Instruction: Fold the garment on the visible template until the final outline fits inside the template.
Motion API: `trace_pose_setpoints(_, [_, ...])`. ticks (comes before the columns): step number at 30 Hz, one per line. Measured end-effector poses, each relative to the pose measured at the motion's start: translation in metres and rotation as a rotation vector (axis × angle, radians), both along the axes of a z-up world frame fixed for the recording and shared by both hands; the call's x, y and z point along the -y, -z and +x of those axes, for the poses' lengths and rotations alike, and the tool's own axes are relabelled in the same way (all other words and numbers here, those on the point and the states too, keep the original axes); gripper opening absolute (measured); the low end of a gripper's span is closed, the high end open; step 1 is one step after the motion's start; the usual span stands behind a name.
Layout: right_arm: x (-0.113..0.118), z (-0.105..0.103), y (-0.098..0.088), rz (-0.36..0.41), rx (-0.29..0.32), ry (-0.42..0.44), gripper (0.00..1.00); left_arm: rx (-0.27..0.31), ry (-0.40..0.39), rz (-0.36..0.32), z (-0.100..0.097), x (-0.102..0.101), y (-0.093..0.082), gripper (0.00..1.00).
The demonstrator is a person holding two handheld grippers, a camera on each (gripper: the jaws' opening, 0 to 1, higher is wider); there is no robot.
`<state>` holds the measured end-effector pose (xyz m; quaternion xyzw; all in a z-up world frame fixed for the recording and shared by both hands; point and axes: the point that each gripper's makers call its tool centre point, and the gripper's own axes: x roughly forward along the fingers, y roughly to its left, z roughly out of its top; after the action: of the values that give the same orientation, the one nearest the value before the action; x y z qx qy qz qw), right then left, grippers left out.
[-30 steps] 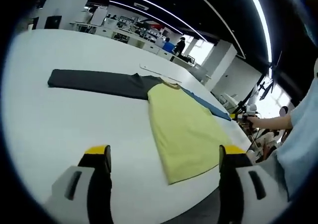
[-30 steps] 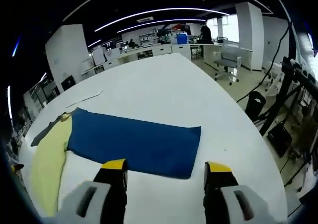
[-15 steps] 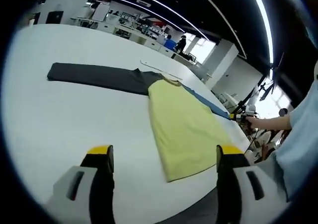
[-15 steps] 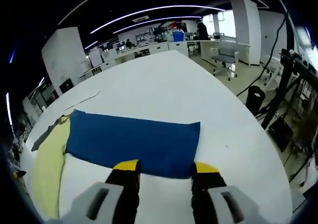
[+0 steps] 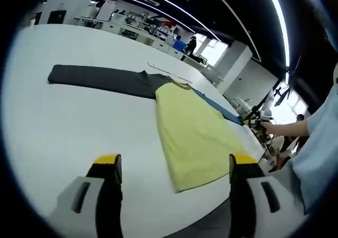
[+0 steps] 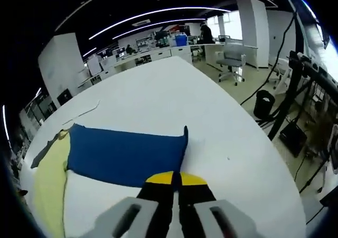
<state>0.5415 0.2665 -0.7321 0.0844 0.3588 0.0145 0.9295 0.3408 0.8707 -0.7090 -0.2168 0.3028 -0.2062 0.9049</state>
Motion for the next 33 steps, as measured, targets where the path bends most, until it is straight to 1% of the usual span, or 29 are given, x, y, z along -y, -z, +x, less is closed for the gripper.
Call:
trace_pose_setpoints(3, [-0.004, 0.001, -0.005, -0.013, 0.013, -0.015, 0.00, 0.003, 0.000, -0.003, 0.000, 0.000, -0.001, 0.80])
trace_pose_setpoints(8, [-0.022, 0.010, -0.020, -0.009, 0.060, -0.066, 0.00, 0.013, 0.001, -0.013, 0.001, 0.002, -0.002, 0.81])
trace_pose_setpoints(11, [-0.042, 0.018, -0.033, -0.006, 0.109, -0.118, 0.00, 0.018, 0.009, -0.017, 0.003, 0.003, -0.002, 0.81])
trace_pose_setpoints(13, [-0.055, 0.021, -0.038, -0.015, 0.125, -0.154, 0.00, 0.027, 0.012, -0.024, 0.005, 0.003, -0.004, 0.81])
trace_pose_setpoints(16, [-0.070, 0.027, -0.039, -0.015, 0.130, -0.186, 0.00, 0.039, 0.020, -0.029, 0.007, 0.004, -0.008, 0.81])
trace_pose_setpoints(17, [-0.079, 0.030, -0.041, -0.008, 0.144, -0.207, 0.00, 0.044, 0.022, -0.030, 0.008, 0.004, -0.009, 0.81])
trace_pose_setpoints(20, [-0.093, 0.038, -0.042, 0.010, 0.153, -0.233, 0.00, 0.055, 0.029, -0.036, 0.011, 0.004, -0.011, 0.80])
trace_pose_setpoints(21, [-0.103, 0.042, -0.044, 0.027, 0.162, -0.251, 0.00, 0.058, 0.033, -0.038, 0.011, 0.005, -0.012, 0.80])
trace_pose_setpoints(22, [-0.110, 0.044, -0.044, 0.030, 0.166, -0.280, 0.00, 0.060, 0.038, -0.040, 0.011, 0.005, -0.012, 0.80])
trace_pose_setpoints(23, [-0.116, 0.047, -0.045, 0.030, 0.168, -0.284, 0.00, 0.062, 0.041, -0.040, 0.012, 0.006, -0.012, 0.80])
trace_pose_setpoints(25, [-0.134, 0.052, -0.045, 0.040, 0.167, -0.333, 0.00, 0.066, 0.046, -0.042, 0.012, 0.006, -0.013, 0.80])
trace_pose_setpoints(27, [-0.152, 0.057, -0.046, 0.054, 0.174, -0.357, 0.00, 0.072, 0.049, -0.045, 0.012, 0.007, -0.014, 0.79])
trace_pose_setpoints(28, [-0.165, 0.060, -0.047, 0.069, 0.175, -0.374, 0.00, 0.073, 0.050, -0.047, 0.012, 0.007, -0.014, 0.79])
trace_pose_setpoints(30, [-0.180, 0.063, -0.047, 0.073, 0.177, -0.400, 0.00, 0.078, 0.050, -0.051, 0.012, 0.006, -0.014, 0.79])
trace_pose_setpoints(33, [-0.209, 0.068, -0.044, 0.095, 0.174, -0.441, 0.00, 0.082, 0.048, -0.059, 0.012, 0.007, -0.016, 0.79])
